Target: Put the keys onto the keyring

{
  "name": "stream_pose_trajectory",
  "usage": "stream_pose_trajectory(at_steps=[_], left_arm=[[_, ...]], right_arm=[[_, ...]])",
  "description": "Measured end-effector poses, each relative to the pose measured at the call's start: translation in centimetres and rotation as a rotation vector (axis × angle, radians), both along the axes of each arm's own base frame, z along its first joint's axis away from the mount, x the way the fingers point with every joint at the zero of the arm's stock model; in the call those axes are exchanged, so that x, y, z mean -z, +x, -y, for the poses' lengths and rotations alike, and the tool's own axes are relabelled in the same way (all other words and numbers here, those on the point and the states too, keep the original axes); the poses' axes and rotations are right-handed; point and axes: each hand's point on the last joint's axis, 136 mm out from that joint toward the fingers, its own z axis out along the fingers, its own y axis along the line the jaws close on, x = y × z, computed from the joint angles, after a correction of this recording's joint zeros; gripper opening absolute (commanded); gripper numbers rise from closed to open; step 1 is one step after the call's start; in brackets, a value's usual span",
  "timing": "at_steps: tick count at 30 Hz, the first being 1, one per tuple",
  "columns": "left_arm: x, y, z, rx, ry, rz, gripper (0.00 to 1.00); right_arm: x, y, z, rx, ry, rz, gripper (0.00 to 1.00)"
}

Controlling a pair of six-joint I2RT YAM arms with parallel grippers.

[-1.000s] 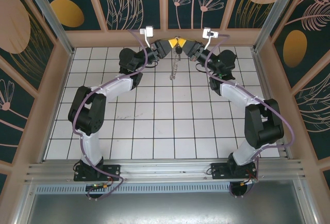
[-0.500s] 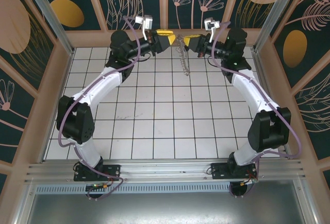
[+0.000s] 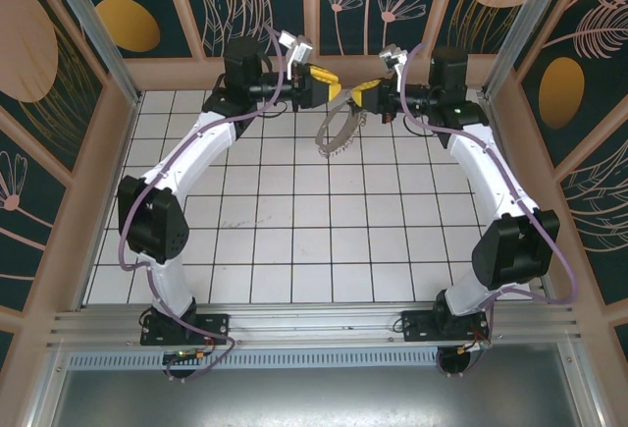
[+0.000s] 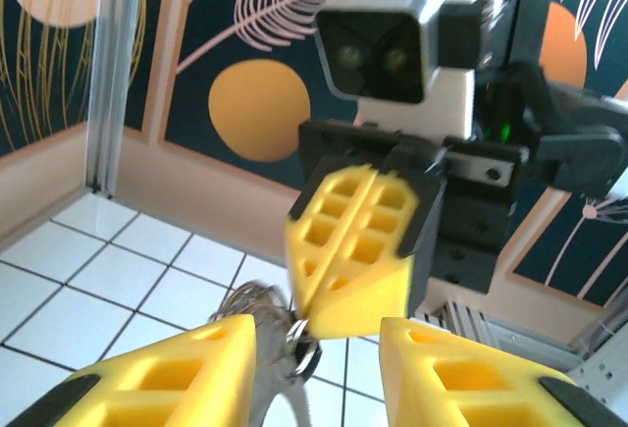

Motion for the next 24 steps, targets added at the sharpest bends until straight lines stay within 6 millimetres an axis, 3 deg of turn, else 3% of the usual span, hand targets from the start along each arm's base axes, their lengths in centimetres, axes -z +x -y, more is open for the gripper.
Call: stream_pose_trajectory(at_steps=[11,24], left_arm=[[3.1,-0.3,0.6,0.092,0.060,-0.040,0.36],[2.6,-1.2,0.9,0.170,0.023,-0.053,0.36]], right_arm=[[0.1,-1.3,0.2,-0.060,-0.020,0.002,0.00],[0.1,-1.6,0.0,-0.080,-0.013,-0.003,0.00]])
